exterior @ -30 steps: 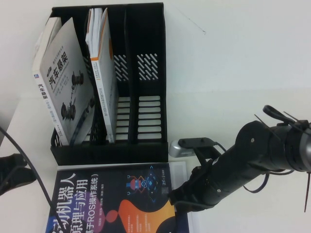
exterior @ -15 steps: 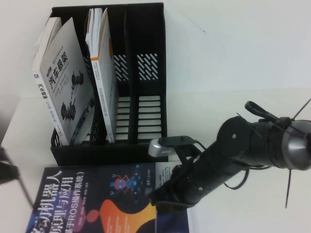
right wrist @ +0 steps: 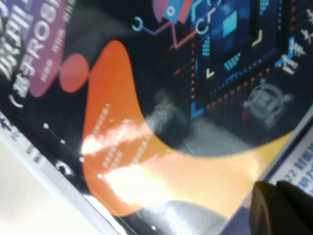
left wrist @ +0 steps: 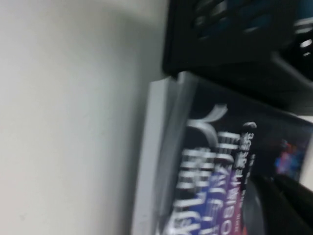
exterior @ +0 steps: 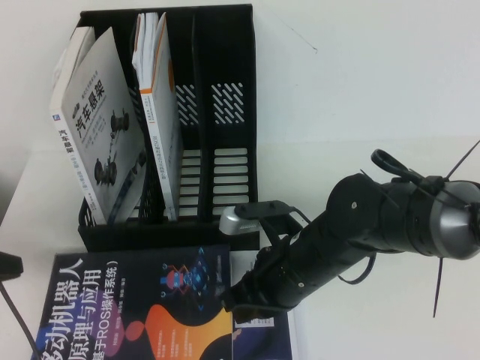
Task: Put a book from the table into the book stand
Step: Push book with right arm
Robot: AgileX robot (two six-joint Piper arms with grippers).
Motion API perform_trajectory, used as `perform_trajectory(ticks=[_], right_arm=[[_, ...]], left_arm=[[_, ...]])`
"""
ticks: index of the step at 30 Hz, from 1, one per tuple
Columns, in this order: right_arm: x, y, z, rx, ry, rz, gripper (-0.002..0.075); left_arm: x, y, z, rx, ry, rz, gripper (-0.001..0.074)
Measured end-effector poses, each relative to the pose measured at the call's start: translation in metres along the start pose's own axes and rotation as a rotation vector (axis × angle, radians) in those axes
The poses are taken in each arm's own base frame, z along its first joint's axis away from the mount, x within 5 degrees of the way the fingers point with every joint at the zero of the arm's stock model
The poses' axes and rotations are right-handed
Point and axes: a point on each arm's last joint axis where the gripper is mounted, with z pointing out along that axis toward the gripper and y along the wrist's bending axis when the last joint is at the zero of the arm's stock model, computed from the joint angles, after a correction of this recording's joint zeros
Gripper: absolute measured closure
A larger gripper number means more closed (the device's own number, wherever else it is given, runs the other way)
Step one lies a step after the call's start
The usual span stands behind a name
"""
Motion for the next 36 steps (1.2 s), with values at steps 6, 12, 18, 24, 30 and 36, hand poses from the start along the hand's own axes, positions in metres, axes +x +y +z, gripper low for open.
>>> perform_trajectory(ticks=[6,12,18,24,30,36], right_arm=[[0.005,-0.005,0.0,0.059,0.056,-0.014,0.0726],[0.003,-0.007,0.0,0.077,0.038,-0.026,0.0726],[0.0,-0.011,0.011,0.079,0.059,-0.016,0.0726],[-0.004,-0.011,0.017,0.058,0.067,0.01,0.0726],[-0.012,-0.006,0.021,0.025,0.06,0.005,0.0725],[-0.017,-0.005,0.025,0.007,0.053,0.019,0.0725]], left_arm=[[-0.003,0.017,0.012,0.001,0.055,-0.034,0.0616],[-0.002,0.018,0.013,0.003,0.067,-0.035,0.0517],[-0.003,0.02,0.014,-0.012,0.06,-0.032,0.0494],[-0.005,0.022,0.014,-0.032,0.039,-0.032,0.0363],[-0.006,0.022,0.014,-0.035,0.026,-0.037,0.0295],[-0.005,0.033,0.021,-0.046,0.07,-0.078,0.0289]])
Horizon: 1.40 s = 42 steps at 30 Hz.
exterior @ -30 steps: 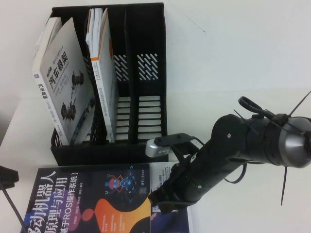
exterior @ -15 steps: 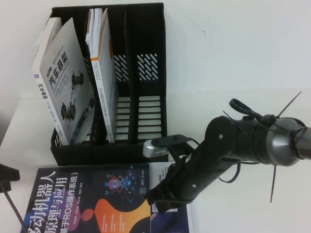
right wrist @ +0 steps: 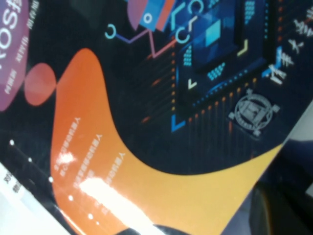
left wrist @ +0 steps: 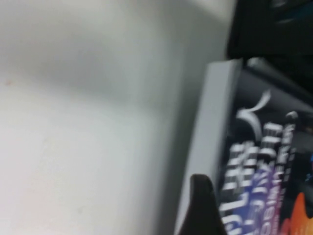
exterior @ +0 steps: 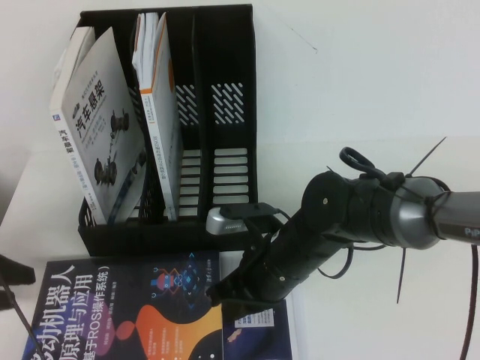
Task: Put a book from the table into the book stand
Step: Push book with right arm
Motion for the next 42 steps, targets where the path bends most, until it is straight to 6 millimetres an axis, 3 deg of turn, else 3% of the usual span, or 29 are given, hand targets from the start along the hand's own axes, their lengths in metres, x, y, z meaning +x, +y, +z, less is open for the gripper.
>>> perform_trajectory(ticks=[15,23,33,36,40,42], right_arm=[[0.001,-0.001,0.003,-0.009,0.018,-0.01,0.0726],[0.0,0.001,0.015,-0.093,0.007,0.013,0.0726],[-0.001,0.002,0.02,-0.131,0.0,0.026,0.0727],[-0.001,0.002,0.02,-0.131,0.0,0.024,0.0727],[-0.001,0.001,0.019,-0.132,0.001,0.025,0.0727],[-0.001,0.001,0.02,-0.128,0.004,0.019,0.0727]], left_arm=[[-0.003,0.054,0.031,0.159,0.076,-0.2,0.0288],[-0.002,0.055,0.035,0.164,0.08,-0.151,0.0288],[-0.001,0.04,0.051,0.147,0.143,-0.029,0.0295],[-0.001,0.042,0.051,0.133,0.148,-0.02,0.0368],[-0.001,0.04,0.051,0.149,0.161,-0.015,0.0571],[-0.001,0.039,0.05,0.153,0.166,-0.023,0.0605]])
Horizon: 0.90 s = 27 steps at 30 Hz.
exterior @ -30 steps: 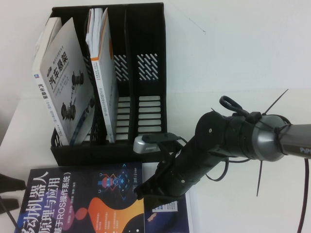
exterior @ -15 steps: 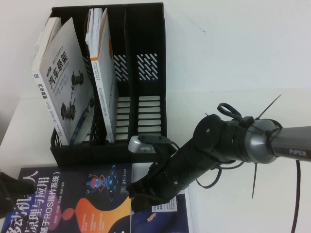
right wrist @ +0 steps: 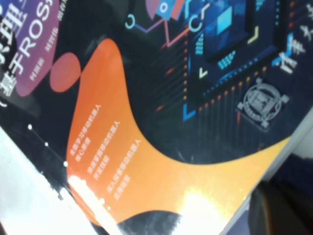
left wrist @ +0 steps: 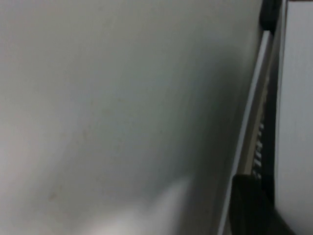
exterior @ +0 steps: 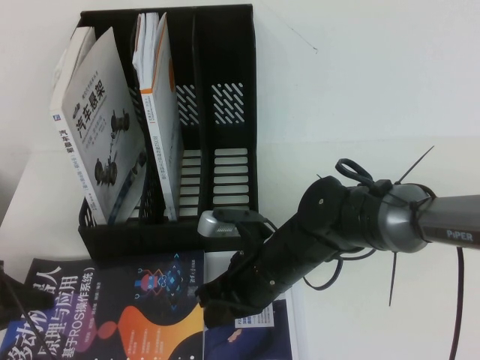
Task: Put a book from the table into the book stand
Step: Push book with right arm, then pick up the book with your left arm
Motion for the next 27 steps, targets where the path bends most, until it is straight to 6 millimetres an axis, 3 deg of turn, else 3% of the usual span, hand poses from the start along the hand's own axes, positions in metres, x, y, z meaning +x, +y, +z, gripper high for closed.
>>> perform_trajectory(ticks=[4,9,16,21,27], right_arm=[[0.001,-0.001,0.0,0.008,0.009,-0.011,0.0727],[0.001,-0.002,-0.002,0.007,0.024,-0.011,0.0727],[0.001,-0.012,-0.014,0.027,0.071,-0.004,0.0727],[0.002,-0.012,-0.039,0.114,0.098,-0.075,0.0727],[-0.001,0.015,-0.083,0.142,0.016,-0.167,0.0727]], left_arm=[[-0.004,-0.006,-0.006,-0.031,0.025,-0.049,0.0605],[-0.006,-0.03,-0.027,-0.119,0.013,-0.028,0.0606],[0.009,-0.099,-0.078,-0.255,-0.133,0.133,0.0614],[0.033,-0.152,-0.111,-0.328,-0.256,0.257,0.0615],[0.065,-0.196,-0.135,-0.37,-0.381,0.336,0.0617]])
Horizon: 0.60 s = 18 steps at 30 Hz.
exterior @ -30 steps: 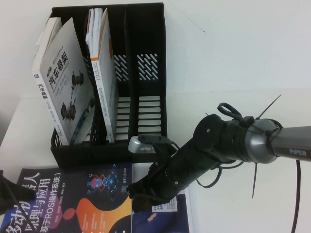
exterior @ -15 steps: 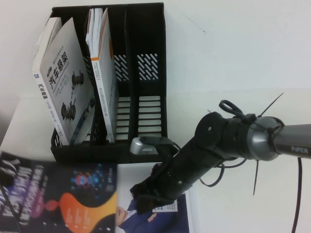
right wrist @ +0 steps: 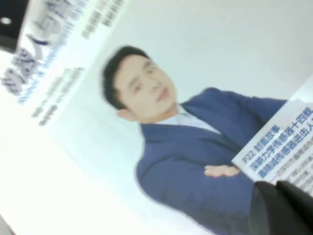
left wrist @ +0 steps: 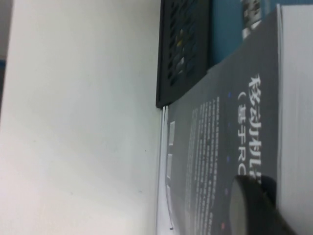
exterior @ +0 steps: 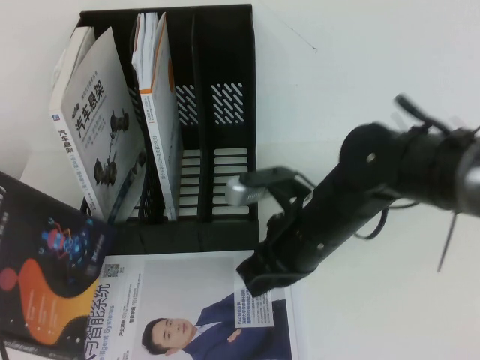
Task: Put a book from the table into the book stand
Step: Pick up the book with your left arm, then place the book on the book shelf
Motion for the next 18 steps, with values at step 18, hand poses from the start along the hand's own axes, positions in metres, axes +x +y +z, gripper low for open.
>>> perform_trajectory(ticks=[18], right_arm=[[0.021,0.033,-0.106,0.154,-0.06,-0.123,0.0727]], left_arm=[[0.02,-0.153,-0.076,0.246,-0.154,0.346,0.0617]])
